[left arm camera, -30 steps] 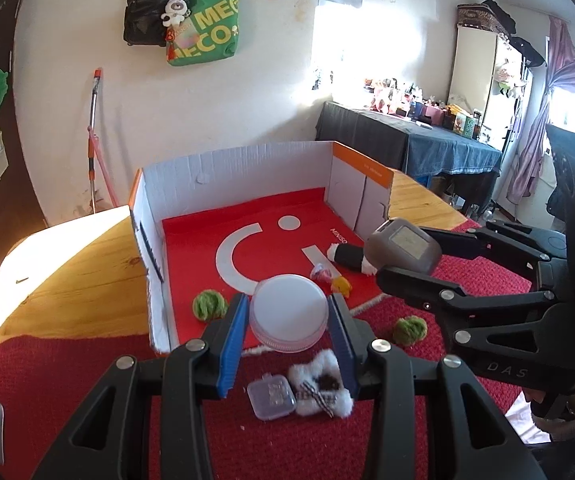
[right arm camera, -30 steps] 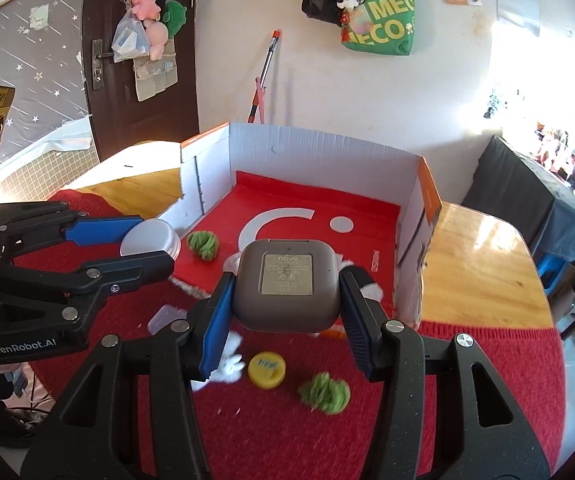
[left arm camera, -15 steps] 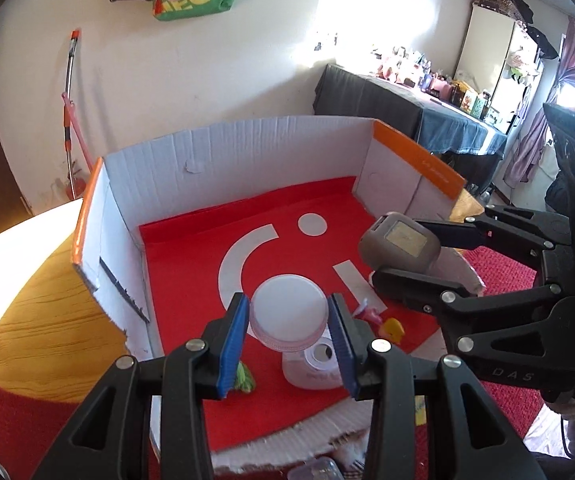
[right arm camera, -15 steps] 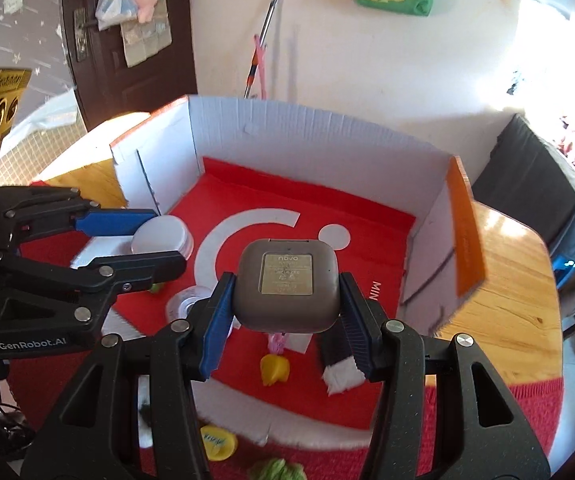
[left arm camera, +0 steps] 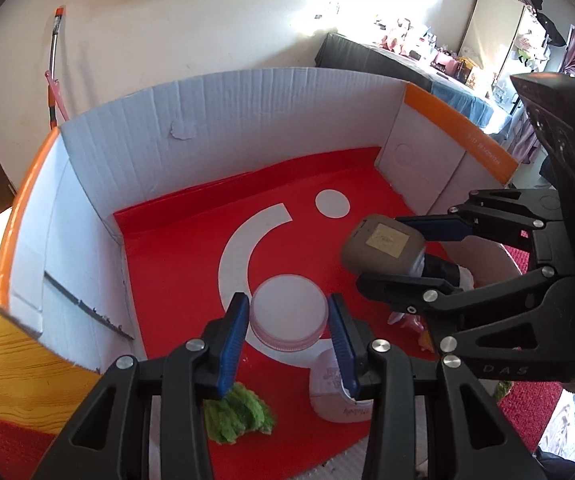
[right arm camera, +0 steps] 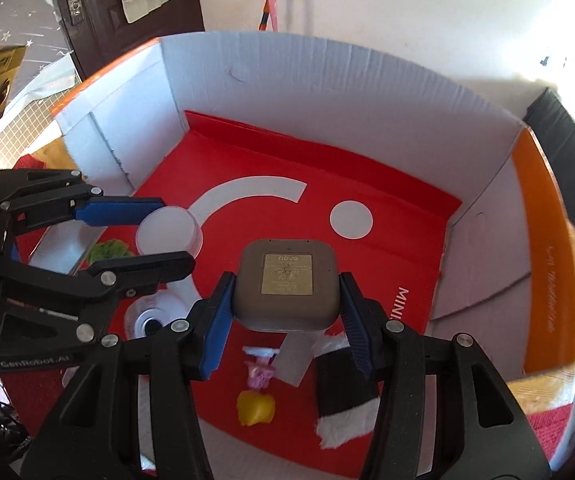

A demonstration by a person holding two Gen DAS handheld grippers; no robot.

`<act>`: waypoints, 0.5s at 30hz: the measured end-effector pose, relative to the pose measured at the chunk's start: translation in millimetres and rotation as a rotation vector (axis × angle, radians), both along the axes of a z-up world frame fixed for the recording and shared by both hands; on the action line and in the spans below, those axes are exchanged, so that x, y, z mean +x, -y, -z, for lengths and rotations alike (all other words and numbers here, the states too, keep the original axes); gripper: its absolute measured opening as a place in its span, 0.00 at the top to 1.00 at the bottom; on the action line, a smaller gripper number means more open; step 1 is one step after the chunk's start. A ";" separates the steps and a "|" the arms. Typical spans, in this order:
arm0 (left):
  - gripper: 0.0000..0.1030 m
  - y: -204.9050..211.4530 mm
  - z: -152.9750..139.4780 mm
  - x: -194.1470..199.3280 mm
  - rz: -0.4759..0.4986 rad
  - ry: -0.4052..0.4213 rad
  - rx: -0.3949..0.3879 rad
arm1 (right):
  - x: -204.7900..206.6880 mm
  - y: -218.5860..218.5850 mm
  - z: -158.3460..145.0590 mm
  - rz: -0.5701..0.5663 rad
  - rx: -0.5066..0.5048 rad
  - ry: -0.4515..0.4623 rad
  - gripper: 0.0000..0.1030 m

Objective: Organize objects
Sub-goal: 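Lift white jar with left gripper while right gripper carries grey case into box, then lower and open left gripper on white jar while right gripper releases grey case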

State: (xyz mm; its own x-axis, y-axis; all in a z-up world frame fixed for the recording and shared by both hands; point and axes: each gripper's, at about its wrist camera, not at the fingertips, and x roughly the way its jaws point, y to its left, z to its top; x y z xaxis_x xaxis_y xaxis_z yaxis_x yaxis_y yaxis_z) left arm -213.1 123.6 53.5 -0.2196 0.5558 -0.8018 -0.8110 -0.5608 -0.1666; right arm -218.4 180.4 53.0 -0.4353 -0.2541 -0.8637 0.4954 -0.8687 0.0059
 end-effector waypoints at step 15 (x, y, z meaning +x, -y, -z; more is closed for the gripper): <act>0.59 -11.1 15.8 -13.6 0.024 0.058 -0.079 | -9.4 2.3 14.2 -0.031 0.056 0.073 0.52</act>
State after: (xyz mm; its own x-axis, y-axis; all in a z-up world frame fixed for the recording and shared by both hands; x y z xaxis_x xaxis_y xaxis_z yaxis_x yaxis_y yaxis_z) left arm -226.6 134.7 37.7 -0.1591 0.4950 -0.8542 -0.8145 -0.5547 -0.1698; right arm -227.7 178.0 38.8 -0.3631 -0.2169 -0.9062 0.5224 -0.8527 -0.0052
